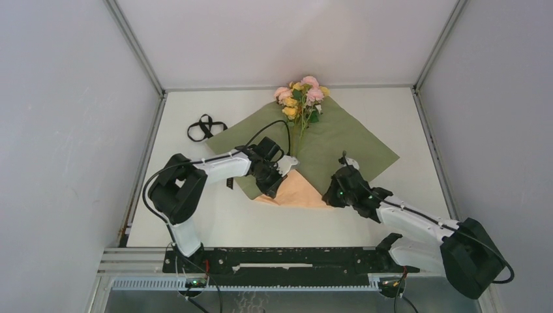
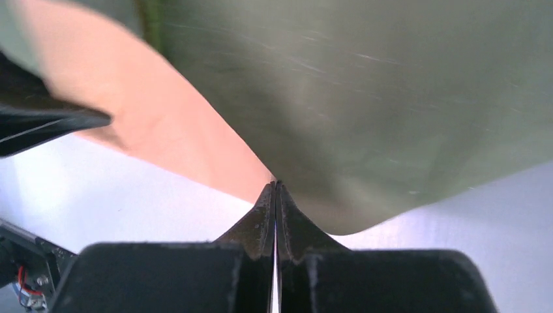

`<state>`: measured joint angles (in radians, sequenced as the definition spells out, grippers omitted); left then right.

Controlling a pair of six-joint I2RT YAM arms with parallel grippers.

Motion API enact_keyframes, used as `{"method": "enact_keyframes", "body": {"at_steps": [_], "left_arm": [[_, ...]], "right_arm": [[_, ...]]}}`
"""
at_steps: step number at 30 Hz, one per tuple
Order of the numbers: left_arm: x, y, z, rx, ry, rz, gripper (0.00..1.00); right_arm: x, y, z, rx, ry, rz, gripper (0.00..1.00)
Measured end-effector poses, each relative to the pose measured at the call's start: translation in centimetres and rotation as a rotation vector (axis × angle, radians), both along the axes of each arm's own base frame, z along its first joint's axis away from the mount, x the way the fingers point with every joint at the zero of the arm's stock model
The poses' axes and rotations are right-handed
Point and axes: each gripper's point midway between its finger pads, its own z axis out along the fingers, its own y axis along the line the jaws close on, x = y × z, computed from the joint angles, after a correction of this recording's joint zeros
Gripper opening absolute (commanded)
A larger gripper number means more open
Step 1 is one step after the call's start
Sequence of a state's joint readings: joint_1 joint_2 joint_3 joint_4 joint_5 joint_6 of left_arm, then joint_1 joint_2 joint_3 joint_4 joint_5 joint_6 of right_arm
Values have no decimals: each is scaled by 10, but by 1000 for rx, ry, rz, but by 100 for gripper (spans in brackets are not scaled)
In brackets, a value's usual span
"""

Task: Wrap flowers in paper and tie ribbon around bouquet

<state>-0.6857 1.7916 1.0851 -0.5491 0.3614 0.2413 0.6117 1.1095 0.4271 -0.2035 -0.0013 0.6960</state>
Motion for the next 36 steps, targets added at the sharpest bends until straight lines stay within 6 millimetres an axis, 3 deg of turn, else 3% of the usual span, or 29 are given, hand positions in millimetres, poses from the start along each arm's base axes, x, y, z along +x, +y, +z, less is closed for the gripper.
{"method": "enact_keyframes", "body": {"at_steps": [5,7,8,10,14,17,20,22,25,27,29,30,34,36], "left_arm": [[0,0,0,1,3,7,0],[0,0,0,2,3,10,0],[0,0,0,3,4,13,3],[1,1,0,6,2,16,18],[5,9,2,40,-14,6,46],[20,23,15,54,-57,30,52],[39,35,47,32,-151,58,41],[40,36,79,-20,-234,36,32],[10,11,116,-115,-307,-116,17],[-22,-14,122,-162,-305,-256,9],[-42,-31,109,-160,-269,-348,5],[-42,-34,94,-126,-251,-363,4],[-13,-18,27,78,-212,-316,3],[-6,-5,7,150,-203,-303,3]], "right_arm": [[1,45,38,14,-117,154,0],[4,62,41,40,-127,191,0],[6,67,37,46,-116,200,0],[5,69,19,33,-63,207,0],[3,51,-19,-18,65,162,0],[9,48,-20,17,87,126,0],[11,50,-20,31,89,124,0],[12,50,-20,35,90,122,0],[12,50,-20,39,93,113,0],[12,51,-20,42,96,110,0],[11,51,-20,46,99,107,0],[11,51,-20,47,101,108,0],[11,51,-20,50,103,104,0],[10,50,-20,52,104,101,0]]}}
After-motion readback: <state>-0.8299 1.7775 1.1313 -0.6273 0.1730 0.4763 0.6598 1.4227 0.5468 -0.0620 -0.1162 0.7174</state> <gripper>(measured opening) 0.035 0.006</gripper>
